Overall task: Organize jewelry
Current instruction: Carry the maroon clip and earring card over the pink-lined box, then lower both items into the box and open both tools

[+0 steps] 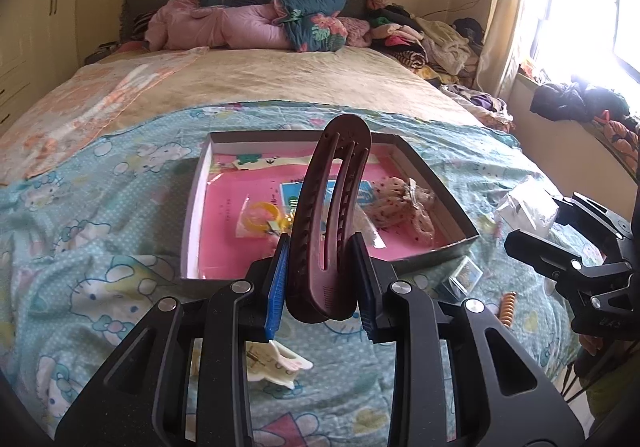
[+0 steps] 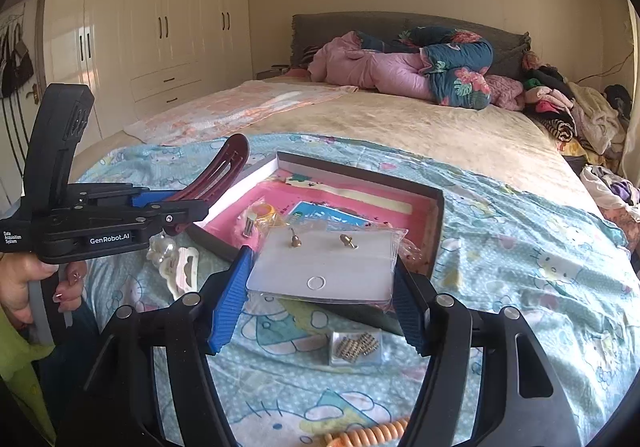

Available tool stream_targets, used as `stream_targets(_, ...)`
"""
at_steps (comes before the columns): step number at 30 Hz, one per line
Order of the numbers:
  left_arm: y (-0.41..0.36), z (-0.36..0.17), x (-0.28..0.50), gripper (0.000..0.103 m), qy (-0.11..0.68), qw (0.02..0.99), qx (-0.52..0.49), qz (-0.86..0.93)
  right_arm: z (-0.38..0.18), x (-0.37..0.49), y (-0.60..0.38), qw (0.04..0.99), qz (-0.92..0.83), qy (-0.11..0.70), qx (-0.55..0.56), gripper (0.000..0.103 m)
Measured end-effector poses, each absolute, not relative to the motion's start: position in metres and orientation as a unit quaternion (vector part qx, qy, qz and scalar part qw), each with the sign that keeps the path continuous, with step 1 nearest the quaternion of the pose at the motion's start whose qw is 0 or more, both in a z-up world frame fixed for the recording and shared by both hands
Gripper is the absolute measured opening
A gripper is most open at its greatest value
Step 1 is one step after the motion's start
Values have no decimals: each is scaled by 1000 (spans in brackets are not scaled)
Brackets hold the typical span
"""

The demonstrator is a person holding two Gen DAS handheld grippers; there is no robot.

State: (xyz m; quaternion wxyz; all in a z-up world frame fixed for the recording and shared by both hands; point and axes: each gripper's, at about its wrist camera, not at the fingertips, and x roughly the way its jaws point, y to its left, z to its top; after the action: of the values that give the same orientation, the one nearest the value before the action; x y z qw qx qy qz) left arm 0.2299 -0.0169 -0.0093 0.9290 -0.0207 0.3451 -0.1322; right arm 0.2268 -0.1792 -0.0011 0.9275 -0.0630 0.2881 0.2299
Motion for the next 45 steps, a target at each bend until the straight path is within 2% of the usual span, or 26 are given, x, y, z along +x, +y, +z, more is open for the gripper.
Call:
stream_targets(20, 10, -21, 270, 22, 362, 924, -59, -108, -14, 277, -169, 926, 216, 305, -60, 63)
stream_targets(45, -20, -55, 306, 22, 398, 908, -44, -122, -62, 357, -178, 915, 164, 362, -60, 63)
